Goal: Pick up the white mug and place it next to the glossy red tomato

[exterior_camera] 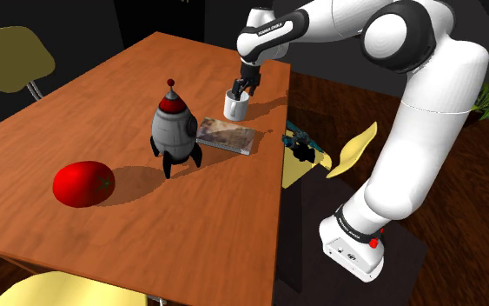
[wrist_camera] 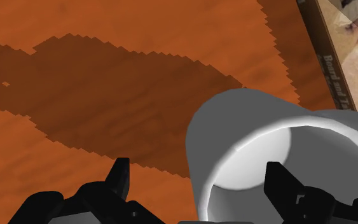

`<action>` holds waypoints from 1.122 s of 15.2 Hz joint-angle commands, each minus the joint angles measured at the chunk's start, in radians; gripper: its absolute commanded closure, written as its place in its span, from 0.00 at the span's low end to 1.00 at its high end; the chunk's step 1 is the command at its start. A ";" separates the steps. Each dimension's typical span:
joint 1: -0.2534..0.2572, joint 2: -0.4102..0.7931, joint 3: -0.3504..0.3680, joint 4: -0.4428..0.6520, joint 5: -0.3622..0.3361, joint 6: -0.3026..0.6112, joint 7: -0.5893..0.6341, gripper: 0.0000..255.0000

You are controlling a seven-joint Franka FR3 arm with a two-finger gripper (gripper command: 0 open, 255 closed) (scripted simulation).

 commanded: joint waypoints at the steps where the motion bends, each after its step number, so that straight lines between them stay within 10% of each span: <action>1: 0.000 0.001 0.000 0.000 0.000 0.001 0.000 0.00; 4: 0.000 0.001 0.000 0.000 0.000 0.001 0.000 0.00; 5: 0.000 0.001 0.000 0.000 0.000 0.001 0.000 1.00; 17: 0.001 -0.018 -0.001 0.016 -0.003 -0.033 0.002 1.00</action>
